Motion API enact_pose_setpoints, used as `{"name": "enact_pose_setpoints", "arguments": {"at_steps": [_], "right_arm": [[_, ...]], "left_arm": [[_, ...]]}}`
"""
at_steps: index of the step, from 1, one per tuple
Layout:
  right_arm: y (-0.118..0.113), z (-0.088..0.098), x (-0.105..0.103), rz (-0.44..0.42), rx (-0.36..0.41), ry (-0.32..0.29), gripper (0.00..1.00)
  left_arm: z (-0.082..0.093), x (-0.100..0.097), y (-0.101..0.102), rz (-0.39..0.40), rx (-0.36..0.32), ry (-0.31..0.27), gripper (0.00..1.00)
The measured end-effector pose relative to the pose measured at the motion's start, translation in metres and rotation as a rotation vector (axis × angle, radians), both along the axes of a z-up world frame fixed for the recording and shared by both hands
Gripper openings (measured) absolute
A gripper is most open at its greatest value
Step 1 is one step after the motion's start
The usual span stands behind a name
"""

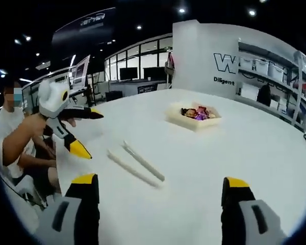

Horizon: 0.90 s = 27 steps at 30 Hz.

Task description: Place the target food into the container with the food tongs after gripping and lifting it, then release it inside without dropping or visibly crushing the food.

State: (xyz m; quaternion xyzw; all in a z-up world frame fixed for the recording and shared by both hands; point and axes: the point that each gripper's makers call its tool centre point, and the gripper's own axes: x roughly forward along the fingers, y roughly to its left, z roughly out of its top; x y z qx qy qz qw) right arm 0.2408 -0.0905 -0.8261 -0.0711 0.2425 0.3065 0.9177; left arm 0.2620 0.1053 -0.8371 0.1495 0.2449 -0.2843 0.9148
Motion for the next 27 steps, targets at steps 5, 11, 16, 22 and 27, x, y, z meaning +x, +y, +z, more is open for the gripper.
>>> {"name": "enact_pose_setpoints", "arguments": {"at_steps": [5,11,16,22,27], "right_arm": [[-0.007,0.0,0.001,-0.048,-0.034,-0.029,0.99],[-0.012,-0.003,-0.002,-0.085,-0.029,-0.021,0.99],[-0.016,-0.003,-0.005,-0.088,-0.038,-0.02,0.99],[-0.02,0.002,-0.002,-0.094,-0.034,-0.027,0.99],[-0.02,0.004,0.001,-0.091,-0.023,-0.032,0.99]], "left_arm": [[0.008,-0.001,-0.006,0.022,-0.071,-0.007,0.99],[0.001,-0.007,-0.007,0.018,-0.05,0.024,0.99],[0.0,-0.007,-0.001,0.031,-0.052,0.034,0.98],[0.004,-0.005,0.008,0.053,-0.07,0.03,0.97],[0.006,-0.004,0.008,0.056,-0.076,0.026,0.98]]}}
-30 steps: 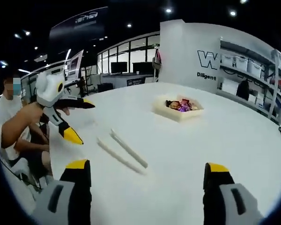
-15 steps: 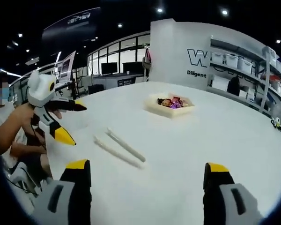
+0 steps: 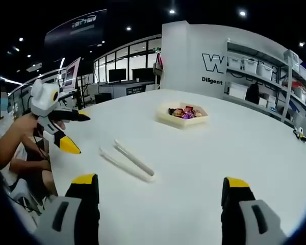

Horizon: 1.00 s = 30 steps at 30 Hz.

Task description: Place the target food into the container with the food tongs after gripping and lifting it, then release it inside without dropping or visibly crushing the food.

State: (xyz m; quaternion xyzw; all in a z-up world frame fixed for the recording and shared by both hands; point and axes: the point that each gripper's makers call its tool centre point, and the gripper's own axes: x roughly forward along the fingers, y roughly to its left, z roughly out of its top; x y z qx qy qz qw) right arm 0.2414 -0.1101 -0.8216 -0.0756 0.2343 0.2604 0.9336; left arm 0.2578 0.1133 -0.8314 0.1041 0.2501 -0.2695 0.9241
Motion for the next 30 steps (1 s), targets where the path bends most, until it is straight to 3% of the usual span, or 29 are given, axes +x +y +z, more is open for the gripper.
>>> {"name": "enact_pose_setpoints", "arguments": {"at_steps": [3,10,30], "right_arm": [[-0.0002,0.0031,0.0029,0.0,0.002,-0.025,0.99],[0.0006,0.002,0.0031,0.004,0.045,0.0,0.99],[0.0062,0.0058,-0.0011,0.026,0.052,-0.032,0.99]], "left_arm": [[0.0009,0.0001,-0.0009,0.005,-0.01,0.002,0.98],[0.0003,-0.0007,-0.0008,0.001,-0.002,0.001,0.97],[0.0026,-0.0078,-0.0031,-0.005,0.0,-0.024,0.95]]}}
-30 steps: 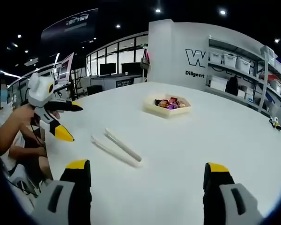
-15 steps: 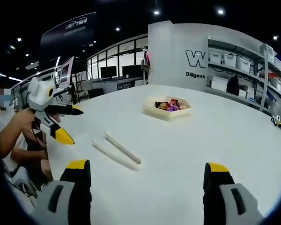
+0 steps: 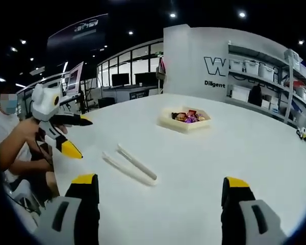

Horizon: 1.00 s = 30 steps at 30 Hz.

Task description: Place the target food into the container with the food tongs after gripping and lifting it, then release it inside without dropping or visibly crushing the food.

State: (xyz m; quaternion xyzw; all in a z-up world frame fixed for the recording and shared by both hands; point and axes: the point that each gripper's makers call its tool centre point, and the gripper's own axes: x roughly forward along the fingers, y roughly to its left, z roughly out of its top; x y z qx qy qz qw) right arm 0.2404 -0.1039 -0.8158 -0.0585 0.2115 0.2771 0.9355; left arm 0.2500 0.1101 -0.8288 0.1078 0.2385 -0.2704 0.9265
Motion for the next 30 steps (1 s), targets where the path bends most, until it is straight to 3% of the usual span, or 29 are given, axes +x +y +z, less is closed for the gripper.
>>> {"name": "enact_pose_setpoints", "arguments": {"at_steps": [30], "right_arm": [[0.003,-0.0086,-0.0015,0.007,-0.012,0.016,0.99]], "left_arm": [[0.0056,0.0003,-0.0025,0.0,-0.029,-0.024,0.93]]}}
